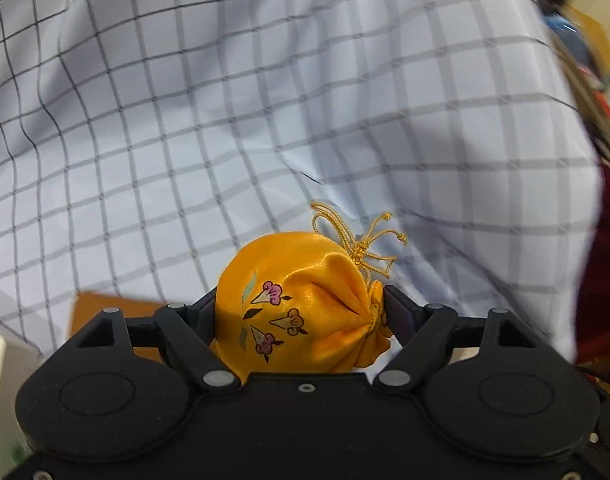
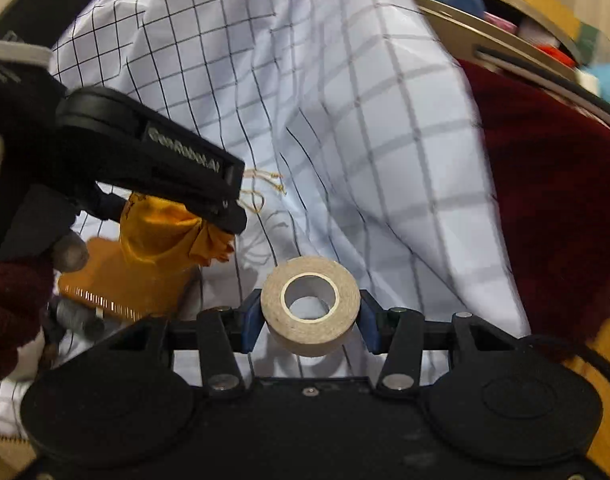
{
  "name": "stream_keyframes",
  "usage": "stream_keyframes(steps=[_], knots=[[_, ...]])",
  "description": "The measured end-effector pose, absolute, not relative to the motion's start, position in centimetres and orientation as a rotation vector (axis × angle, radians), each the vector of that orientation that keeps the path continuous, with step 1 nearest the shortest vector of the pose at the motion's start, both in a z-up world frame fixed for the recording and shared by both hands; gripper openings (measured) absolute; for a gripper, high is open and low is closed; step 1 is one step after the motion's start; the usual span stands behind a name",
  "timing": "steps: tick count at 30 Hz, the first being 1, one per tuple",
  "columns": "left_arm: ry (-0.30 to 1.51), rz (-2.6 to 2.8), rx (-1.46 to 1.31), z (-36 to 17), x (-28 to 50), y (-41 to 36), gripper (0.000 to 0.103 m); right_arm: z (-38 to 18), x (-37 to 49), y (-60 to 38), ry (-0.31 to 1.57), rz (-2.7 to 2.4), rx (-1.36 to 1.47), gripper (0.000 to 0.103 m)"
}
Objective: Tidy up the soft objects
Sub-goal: 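Carry the pouch and tape roll over the basket with both tools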
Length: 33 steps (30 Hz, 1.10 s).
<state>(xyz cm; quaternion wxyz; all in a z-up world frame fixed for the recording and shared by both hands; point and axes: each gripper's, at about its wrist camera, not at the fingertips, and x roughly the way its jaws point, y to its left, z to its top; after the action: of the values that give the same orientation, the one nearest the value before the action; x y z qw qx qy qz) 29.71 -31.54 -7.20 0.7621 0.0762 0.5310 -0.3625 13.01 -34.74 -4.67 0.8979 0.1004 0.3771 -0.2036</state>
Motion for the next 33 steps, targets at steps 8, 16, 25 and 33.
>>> stream_keyframes(steps=[8,16,25,33], knots=[[1.097,-0.800,0.148,-3.6,23.7,-26.4,0.076,-4.1,6.7,-32.8,0.805,-0.407,0.223,0.047],[1.057,-0.734,0.052,0.2,16.6,-18.5,0.076,-2.2,2.5,-28.9,0.758,-0.340,0.186,0.047],[0.944,-0.550,-0.010,2.2,9.5,-10.6,0.076,-0.6,-1.8,-24.8,0.699,-0.244,0.195,0.047],[0.875,-0.378,-0.046,2.1,5.2,-6.4,0.077,0.7,-4.7,-23.2,0.632,-0.188,0.223,0.047]])
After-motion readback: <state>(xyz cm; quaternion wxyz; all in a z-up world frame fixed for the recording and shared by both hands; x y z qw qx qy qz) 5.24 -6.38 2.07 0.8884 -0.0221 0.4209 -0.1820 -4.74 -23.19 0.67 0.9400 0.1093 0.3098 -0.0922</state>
